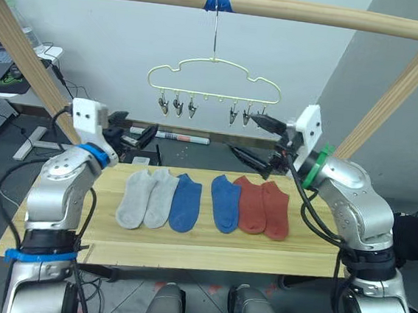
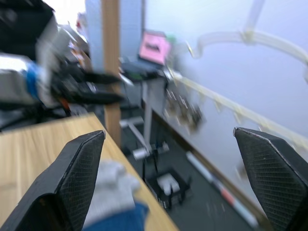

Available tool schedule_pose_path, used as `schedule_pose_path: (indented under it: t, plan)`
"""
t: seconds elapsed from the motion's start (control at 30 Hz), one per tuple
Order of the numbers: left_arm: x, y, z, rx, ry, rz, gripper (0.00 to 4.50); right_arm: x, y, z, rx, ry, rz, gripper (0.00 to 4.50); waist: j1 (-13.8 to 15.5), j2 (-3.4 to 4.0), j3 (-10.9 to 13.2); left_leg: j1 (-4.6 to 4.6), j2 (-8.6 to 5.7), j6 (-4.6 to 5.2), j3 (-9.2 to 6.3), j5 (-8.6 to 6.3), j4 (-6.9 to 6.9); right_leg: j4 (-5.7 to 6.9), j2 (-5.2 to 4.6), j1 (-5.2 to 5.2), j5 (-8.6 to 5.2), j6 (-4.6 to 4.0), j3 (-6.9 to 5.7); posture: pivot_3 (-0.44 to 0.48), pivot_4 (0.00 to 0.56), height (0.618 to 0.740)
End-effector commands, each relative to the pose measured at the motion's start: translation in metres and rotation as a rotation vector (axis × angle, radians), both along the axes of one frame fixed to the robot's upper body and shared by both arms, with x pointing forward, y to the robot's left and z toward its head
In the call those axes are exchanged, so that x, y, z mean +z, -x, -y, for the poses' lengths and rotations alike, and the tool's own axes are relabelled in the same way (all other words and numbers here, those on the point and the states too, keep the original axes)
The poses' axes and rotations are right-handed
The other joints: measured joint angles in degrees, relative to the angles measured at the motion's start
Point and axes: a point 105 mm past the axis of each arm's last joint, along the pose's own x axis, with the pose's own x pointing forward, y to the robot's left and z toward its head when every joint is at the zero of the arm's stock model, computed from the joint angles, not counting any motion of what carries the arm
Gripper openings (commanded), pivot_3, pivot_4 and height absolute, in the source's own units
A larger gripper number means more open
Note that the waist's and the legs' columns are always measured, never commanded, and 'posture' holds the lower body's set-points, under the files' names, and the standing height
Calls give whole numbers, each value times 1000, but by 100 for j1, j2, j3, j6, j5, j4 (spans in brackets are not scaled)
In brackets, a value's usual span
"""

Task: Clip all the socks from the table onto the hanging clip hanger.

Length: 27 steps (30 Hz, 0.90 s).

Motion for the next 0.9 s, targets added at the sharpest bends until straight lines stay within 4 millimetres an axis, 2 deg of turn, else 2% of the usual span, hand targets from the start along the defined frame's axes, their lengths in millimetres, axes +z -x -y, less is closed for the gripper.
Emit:
schedule_pose_path:
  t: [0.03,0.17,0.43,0.7,0.9]
  plan:
    - [13,-5,-2,17,-9,56,4493,8,3,-3,0,-5,40,4500,-5,0,0,-1,-1,0,1,0,0,-2,-1,0,0,0,1,17,175,740]
    - [12,-24,-4,47,8,69,4493,9,3,-8,-6,3,65,4500,-3,-1,0,-2,-4,0,0,0,2,0,-4,0,0,0,-2,5,177,740]
    - [15,-44,0,42,36,91,2576,12,6,-12,-1,14,88,4500,-84,-1,1,-2,-4,0,1,0,3,3,-3,0,2,3,-1,-18,178,740]
    - [12,-58,6,32,44,90,2576,16,6,-16,-1,9,103,4500,-136,-2,1,-1,-4,0,0,0,4,7,-3,0,3,4,-2,-29,180,740]
    - [9,-60,9,19,47,90,2576,17,6,-19,7,9,106,4500,-147,-4,3,-2,-4,0,0,0,3,6,-2,0,3,4,-2,-35,189,740]
